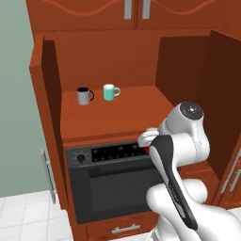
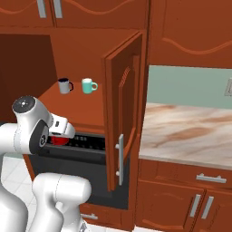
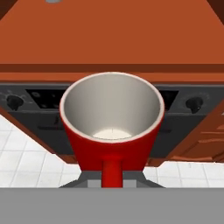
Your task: Pick the mug on the counter and place it in the cabinet with the handle facing the right, like the mugs already inside.
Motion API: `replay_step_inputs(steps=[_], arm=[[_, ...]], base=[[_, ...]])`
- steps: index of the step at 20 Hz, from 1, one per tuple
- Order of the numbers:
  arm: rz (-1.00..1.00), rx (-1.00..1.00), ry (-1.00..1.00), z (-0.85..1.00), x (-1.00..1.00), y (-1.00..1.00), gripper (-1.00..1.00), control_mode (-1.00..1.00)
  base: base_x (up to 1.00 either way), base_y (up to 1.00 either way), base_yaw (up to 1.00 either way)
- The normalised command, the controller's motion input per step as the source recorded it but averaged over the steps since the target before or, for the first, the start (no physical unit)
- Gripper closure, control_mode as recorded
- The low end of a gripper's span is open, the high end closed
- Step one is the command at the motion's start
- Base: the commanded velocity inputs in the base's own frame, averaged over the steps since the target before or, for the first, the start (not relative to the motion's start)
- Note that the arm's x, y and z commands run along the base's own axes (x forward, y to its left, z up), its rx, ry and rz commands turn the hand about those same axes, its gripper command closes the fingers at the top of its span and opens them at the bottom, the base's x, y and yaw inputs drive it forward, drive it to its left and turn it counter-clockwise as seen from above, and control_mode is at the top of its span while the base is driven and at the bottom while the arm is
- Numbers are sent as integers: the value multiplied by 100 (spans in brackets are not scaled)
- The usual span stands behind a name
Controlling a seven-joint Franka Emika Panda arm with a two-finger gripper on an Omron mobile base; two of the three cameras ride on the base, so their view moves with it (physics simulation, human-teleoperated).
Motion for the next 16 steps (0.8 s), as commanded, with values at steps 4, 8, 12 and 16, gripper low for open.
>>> replay_step_inputs(steps=[4,8,12,16], arm=[[0,0,0,0,0,0,100,100],[0,0,0,0,0,0,100,100],[0,0,0,0,0,0,100,100],[0,0,0,0,0,0,100,100]], base=[[30,19,0],[27,18,0],[27,18,0],[27,18,0]])
